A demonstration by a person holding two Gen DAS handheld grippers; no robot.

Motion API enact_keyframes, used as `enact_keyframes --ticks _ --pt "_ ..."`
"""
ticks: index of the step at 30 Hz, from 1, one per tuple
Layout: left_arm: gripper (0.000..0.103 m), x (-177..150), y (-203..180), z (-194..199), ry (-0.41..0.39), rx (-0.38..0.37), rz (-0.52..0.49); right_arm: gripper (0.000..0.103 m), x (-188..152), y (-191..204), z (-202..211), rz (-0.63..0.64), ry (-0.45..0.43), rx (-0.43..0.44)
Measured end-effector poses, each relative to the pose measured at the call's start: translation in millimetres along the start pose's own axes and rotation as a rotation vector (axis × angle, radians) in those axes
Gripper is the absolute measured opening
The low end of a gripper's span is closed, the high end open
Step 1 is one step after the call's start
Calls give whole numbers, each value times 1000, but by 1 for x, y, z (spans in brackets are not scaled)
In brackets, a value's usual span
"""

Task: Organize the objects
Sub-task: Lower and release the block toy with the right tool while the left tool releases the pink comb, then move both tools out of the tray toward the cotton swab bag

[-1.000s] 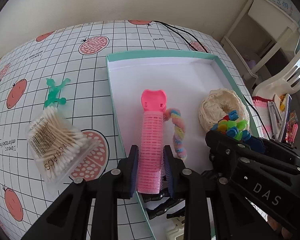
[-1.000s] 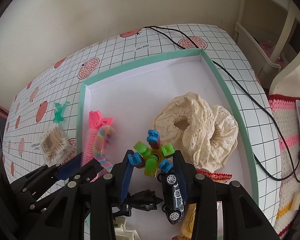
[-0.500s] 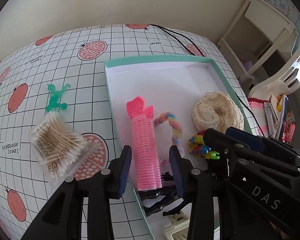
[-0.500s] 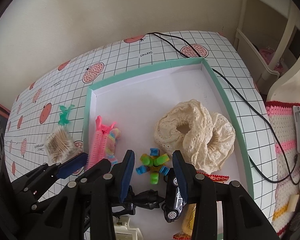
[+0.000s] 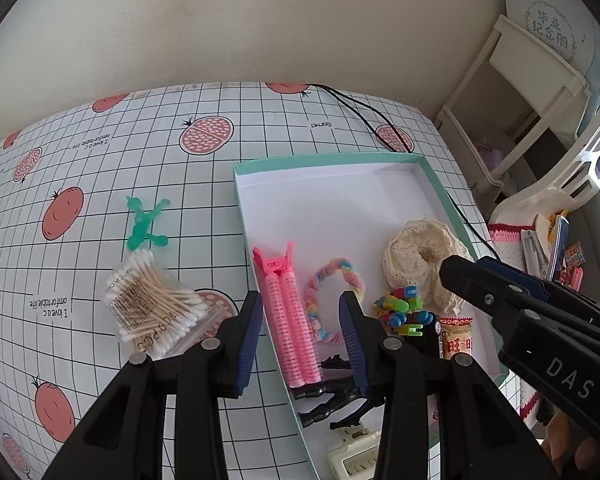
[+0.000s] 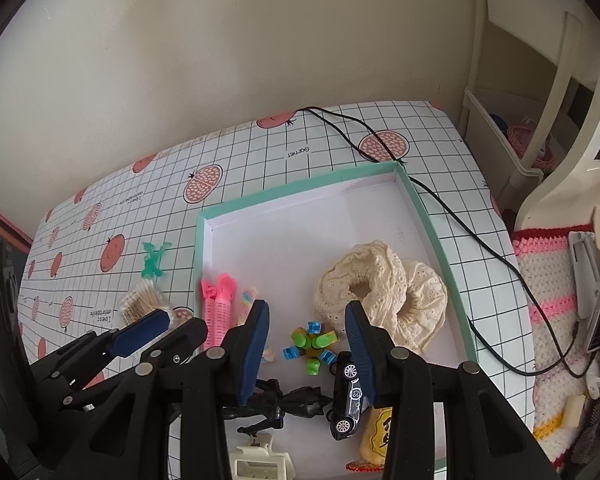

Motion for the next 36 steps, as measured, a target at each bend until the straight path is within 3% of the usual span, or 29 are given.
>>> enact_keyframes --ticks 10,19,21,22,23,25,36 --pt "41 4 16 13 -26 45 44 43 -5 1 -7 5 23 -4" --pt "43 -1 48 15 -24 146 128 44 -16 3 -27 34 73 -40" --pt "43 -3 55 17 -23 165 148 50 -18 2 -29 40 81 -50" --pt "48 -4 59 17 -21 174 159 52 -19 2 -30 43 82 -54" --pt "59 -5 62 17 -19 183 169 54 -20 2 -30 46 84 -58" --pt "65 -6 68 18 -24 198 183 59 -20 2 -32 50 85 -65" --pt "71 -7 83 24 -26 263 201 79 -17 -4 -33 33 82 -93"
Point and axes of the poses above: each gripper's, at about its wrist camera, not at the fingertips, and z roughly against the way its jaws point, y to its left, x to its top, the point moved 9 cm from there along -z, roughly the way its jaws point, and after that the axes turned 15 degrees about -x, right-handed, at the moved point
